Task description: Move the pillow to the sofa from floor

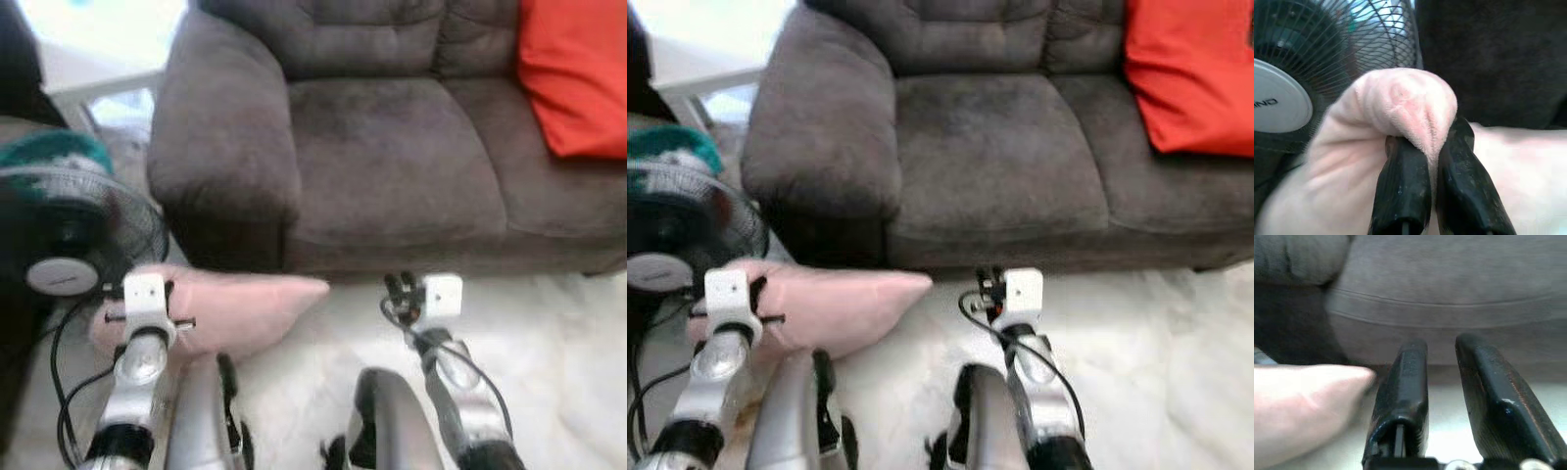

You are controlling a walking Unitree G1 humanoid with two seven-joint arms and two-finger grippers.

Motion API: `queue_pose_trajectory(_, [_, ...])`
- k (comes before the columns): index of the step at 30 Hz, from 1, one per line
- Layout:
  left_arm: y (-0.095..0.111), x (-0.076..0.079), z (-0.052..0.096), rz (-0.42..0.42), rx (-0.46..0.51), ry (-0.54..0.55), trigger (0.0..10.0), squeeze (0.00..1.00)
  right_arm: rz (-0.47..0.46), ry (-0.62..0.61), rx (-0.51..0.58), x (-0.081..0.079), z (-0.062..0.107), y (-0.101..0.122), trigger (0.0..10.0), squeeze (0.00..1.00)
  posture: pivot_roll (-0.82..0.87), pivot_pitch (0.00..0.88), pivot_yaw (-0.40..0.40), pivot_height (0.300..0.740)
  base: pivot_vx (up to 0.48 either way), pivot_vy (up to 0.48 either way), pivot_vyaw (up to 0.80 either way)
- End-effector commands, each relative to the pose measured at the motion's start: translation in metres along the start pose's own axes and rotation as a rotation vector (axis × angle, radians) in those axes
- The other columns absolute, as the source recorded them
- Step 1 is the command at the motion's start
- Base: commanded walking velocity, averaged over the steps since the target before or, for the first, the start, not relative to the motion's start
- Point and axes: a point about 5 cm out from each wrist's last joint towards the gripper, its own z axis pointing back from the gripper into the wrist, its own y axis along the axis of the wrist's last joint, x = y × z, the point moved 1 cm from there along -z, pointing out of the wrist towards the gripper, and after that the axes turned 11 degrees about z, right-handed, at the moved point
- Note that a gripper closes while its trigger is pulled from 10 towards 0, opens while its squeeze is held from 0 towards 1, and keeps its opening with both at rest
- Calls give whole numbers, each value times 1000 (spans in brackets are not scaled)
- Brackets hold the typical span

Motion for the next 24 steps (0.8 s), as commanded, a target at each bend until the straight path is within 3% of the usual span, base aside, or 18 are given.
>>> queue_pose_trajectory(1, [13, 4, -4, 4, 62, -8, 10000, 0, -6, -19, -5, 4, 1, -4, 10000, 0, 180, 40, -92, 539, -300, 0, 0])
queue_pose_trajectory(6, [19, 10, -6, -10, 79, -44, 10000, 0, 0, -24, 4, 6, -4, -1, 10000, 0, 180, 24, -88, 539, -53, 0, 0])
queue_pose_trajectory(15, [30, 33, 2, -84, 145, -226, 10000, 0, -3, -25, 12, 4, -9, 1, 10000, 0, 194, 3, -81, 539, 0, 0, 0])
queue_pose_trajectory(24, [24, 34, 7, -45, 140, -206, 10000, 0, -4, -29, 6, 5, -6, -5, 10000, 0, 180, 0, -75, 539, 0, 0, 0])
